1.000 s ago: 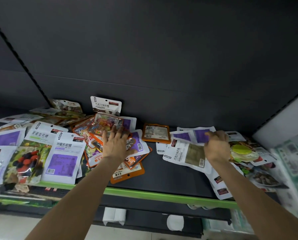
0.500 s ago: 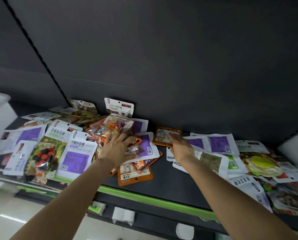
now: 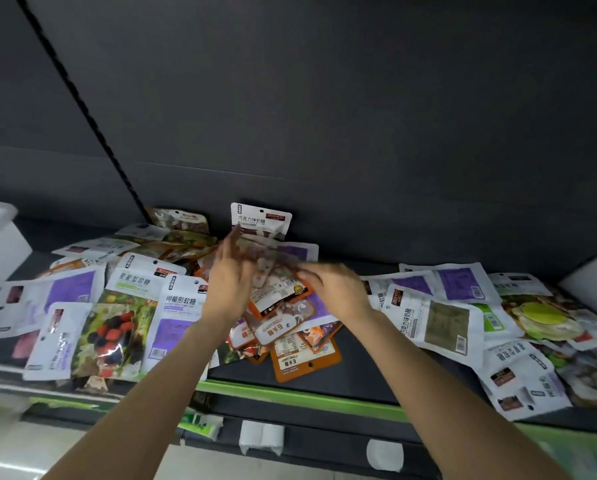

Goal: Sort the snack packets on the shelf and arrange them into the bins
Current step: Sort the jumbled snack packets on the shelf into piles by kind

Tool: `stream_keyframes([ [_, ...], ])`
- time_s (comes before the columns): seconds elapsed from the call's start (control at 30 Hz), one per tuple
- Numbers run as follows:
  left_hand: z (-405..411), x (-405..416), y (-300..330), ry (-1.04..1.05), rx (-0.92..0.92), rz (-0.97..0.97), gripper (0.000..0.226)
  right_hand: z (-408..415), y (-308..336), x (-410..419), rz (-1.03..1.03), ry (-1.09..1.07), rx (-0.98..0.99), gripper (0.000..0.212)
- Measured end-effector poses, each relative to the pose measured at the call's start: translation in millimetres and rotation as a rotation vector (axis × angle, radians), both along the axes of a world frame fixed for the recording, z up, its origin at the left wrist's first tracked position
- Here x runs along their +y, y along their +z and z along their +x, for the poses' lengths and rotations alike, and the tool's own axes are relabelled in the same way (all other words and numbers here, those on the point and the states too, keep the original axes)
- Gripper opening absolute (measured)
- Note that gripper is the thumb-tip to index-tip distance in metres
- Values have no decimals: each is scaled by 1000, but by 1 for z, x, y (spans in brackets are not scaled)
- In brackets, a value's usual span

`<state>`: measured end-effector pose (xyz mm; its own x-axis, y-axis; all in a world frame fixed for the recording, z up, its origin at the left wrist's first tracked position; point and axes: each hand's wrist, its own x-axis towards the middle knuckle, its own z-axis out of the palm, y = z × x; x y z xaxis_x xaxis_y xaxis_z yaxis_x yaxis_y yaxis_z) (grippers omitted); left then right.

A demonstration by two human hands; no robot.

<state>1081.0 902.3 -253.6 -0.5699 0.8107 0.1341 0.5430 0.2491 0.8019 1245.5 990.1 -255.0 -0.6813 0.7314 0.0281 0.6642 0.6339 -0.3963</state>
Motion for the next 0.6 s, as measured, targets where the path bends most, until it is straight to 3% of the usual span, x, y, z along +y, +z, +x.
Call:
stream_keyframes([
  [0.07,-1,0,4,-9,309,66,53,-5,-8,-6,-381,122,115,33],
  [0.13,1,4,4,-284,573,-103,52,-1,-16,-7,-518,-41,318,30],
  [0.17,3,7,4,-404,595,-287,50,2,-20,-4,-491,-157,382,29],
  [0.23,6,10,1,-517,656,-572,48,10,-29,5,-392,-295,287,34],
  [0.3,6,10,-4,-508,720,-611,55,12,-32,10,-468,-345,127,55],
  [0.4,-1,3,-9,-392,678,-615,68,2,-35,9,-595,-377,158,72],
  [0.6,6,10,-8,-308,593,-667,90,-2,-32,9,-268,-387,107,59],
])
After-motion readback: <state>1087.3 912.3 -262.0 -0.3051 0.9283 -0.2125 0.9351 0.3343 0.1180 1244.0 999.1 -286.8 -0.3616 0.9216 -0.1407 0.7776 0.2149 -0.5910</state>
